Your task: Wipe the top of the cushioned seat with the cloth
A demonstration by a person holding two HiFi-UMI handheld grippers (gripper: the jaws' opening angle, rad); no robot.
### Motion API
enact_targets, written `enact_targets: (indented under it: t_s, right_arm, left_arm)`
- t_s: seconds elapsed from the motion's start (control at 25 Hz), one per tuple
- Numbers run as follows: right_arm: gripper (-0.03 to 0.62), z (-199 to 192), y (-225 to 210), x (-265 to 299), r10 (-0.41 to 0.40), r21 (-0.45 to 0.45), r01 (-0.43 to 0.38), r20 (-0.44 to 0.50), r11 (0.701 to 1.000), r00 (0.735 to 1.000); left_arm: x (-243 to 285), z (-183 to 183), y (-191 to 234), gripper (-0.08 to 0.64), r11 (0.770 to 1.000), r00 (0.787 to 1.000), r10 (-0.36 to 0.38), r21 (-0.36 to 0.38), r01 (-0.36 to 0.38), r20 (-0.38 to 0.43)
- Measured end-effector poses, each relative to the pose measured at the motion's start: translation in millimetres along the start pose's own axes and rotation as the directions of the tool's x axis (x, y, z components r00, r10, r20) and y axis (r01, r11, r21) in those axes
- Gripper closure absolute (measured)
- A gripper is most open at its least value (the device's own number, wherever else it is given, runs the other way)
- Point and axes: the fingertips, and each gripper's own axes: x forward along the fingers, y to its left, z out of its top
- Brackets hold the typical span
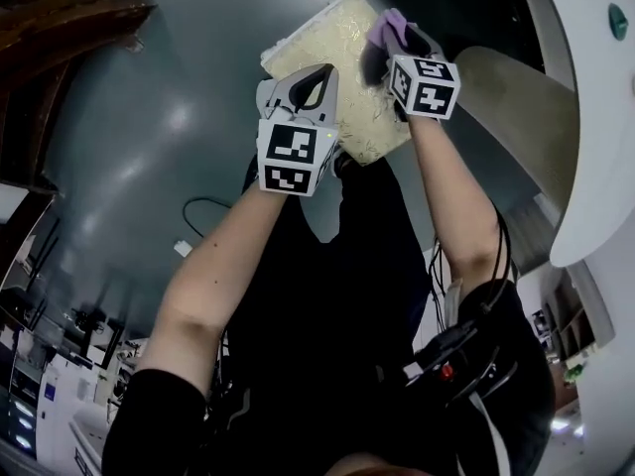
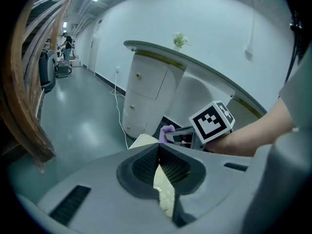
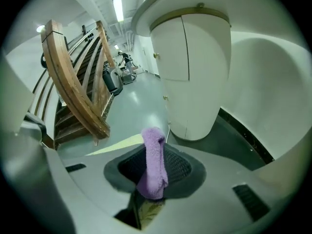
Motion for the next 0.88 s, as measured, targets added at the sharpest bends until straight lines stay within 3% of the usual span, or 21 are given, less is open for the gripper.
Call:
enact_targets:
  t_s: [0.28,0.52,0.88]
  right_arm:
    - [0.499,-13,-3,4,-0.051,0.076,0.049,0.031,0.996,0.998]
    - [0.5,-20,12,1,-0.1,0.048,0.099,0.018,0.994,0.995]
    - [0.5,-57,77,-10,-0.02,0.005,0.02,-0.081,1.0,0.997]
  left_arm:
    - [-15,-33,23,0.557,1.0,0.998,0.031,-0.005,-0.031,-0.054]
    - [-27,-27,42,0.557,0.998,0.998,0.049,-0.039,-0.051,-0.04]
    - [-57,-23,52,0.557,0.997,0.997,0.065,-0.037,-0.067,-0.034]
